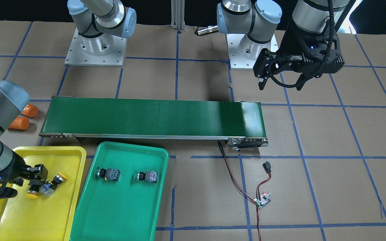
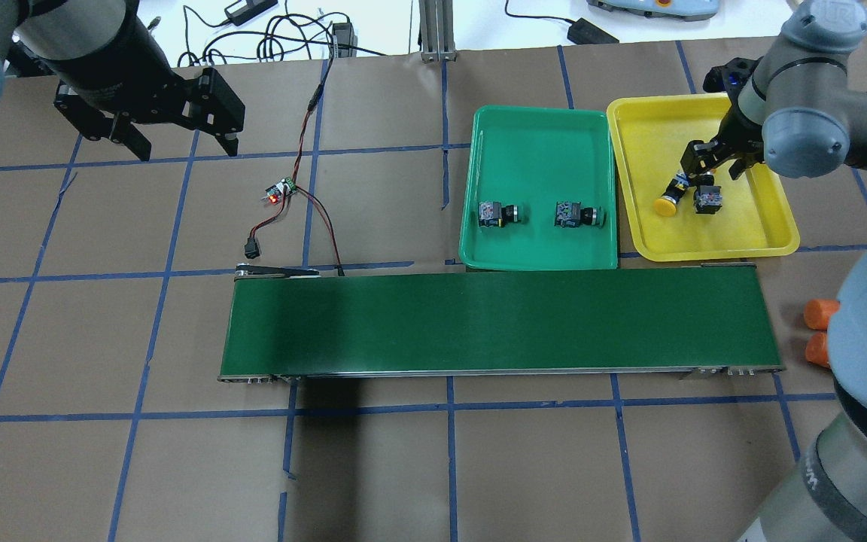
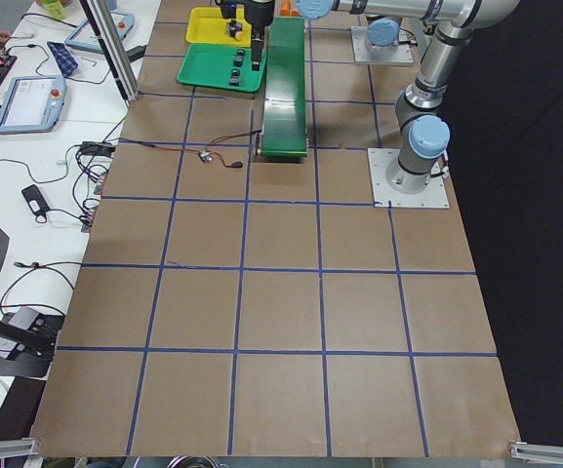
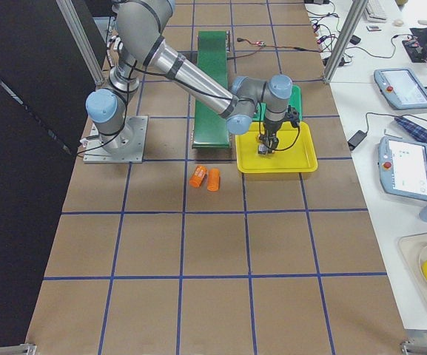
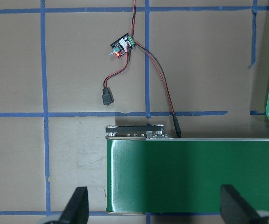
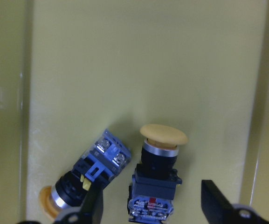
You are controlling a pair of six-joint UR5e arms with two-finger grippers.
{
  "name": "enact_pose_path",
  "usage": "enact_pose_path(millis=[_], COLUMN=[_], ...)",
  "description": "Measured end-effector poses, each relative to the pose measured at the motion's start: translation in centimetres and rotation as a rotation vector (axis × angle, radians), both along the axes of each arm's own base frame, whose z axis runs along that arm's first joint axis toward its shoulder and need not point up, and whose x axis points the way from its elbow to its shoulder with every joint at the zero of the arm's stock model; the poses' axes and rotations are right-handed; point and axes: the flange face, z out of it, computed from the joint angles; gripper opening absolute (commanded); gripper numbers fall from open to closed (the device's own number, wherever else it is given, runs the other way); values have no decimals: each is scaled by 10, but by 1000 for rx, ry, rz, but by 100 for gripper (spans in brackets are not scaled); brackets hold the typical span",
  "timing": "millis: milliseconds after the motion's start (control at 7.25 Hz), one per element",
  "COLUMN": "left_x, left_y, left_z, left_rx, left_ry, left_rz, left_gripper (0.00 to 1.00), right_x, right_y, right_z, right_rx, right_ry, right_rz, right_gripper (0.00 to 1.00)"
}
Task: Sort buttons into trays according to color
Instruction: 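Carry the second yellow-capped button into the yellow tray and release it, then lift the right gripper up and away from the yellow tray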
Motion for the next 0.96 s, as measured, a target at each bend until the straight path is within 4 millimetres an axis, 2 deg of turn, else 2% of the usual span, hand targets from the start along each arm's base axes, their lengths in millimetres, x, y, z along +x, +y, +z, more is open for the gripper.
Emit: enact_pose_path(millis=[138,276,414,689,965], left_x=[0,0,0,0,0], left_y=[0,0,0,-1,0], left_z=[0,-1,-1,0,0], left_rx=[0,1,1,0,-1], left_ry=[0,0,0,1,0], left_rz=[0,0,0,0,0], left_gripper=[100,100,100,100,100], right_x=[6,21,48,118,189], right_y=[4,14,28,64,121], right_z=[17,43,75,136,203], right_rx=[-4,8,20,32,9], right_ry=[0,-7,-13,-18,-24], right_rz=[-17,-52,-83,-113,-109], right_gripper=[100,100,100,100,100])
